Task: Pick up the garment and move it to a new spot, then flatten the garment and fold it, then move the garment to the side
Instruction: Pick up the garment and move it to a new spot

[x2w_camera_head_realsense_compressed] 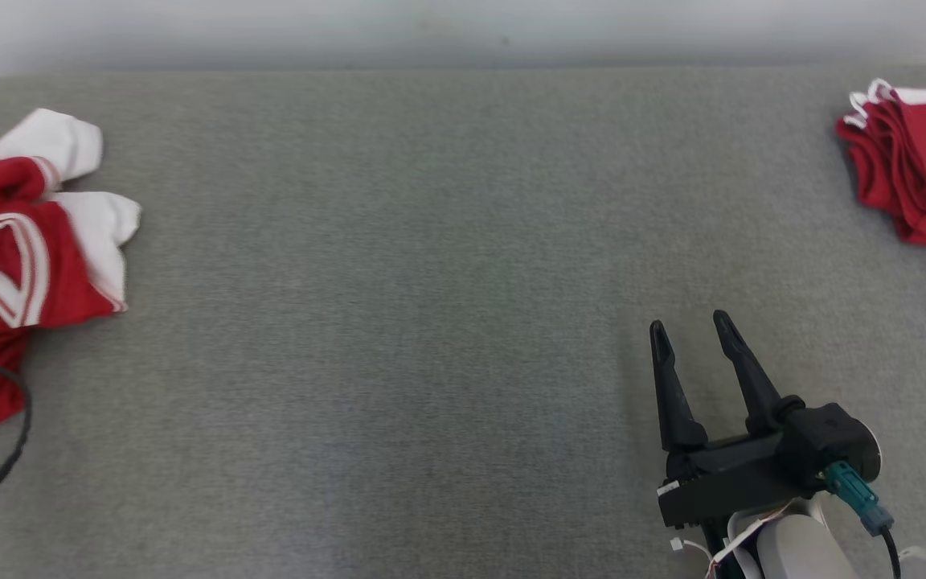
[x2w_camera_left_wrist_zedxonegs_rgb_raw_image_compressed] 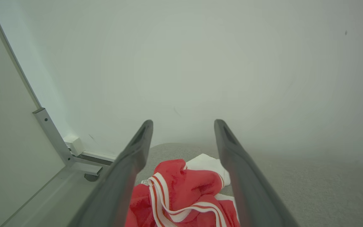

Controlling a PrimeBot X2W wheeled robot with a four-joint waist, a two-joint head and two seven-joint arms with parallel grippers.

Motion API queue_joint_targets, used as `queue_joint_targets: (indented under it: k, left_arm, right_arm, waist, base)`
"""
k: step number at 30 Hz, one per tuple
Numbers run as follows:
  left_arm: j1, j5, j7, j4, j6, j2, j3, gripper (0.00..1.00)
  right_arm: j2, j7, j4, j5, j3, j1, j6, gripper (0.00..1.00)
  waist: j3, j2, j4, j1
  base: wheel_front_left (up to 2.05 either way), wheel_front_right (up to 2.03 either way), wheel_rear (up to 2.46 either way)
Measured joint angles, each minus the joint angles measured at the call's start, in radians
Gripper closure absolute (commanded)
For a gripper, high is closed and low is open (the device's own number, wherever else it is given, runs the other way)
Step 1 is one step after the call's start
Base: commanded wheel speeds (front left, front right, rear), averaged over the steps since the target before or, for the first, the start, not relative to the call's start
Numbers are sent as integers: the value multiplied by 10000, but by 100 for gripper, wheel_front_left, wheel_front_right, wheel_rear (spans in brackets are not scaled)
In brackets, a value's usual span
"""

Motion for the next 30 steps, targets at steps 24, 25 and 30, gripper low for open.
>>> queue_joint_targets:
  k: [24,25,30]
  left_arm:
    - [-1823,-1323,4579,4723,65,980,161,0]
    - [-1898,-1356,4782,4817,100,984,159,0]
    - [-2057,-1498,5421,5072,238,980,96,38]
  right_arm:
    - [12,0,-111,19,54,-472,0,0]
    - [10,0,-109,17,50,-473,0,0]
    - [10,0,-73,-50,77,-476,0,0]
  waist:
    - [1577,-2,-1358,-2]
    - [1571,-2,-1349,-3]
    - [1475,-3,-1321,-3]
  base:
    - [0,0,0]
    - [0,0,0]
    - [0,0,0]
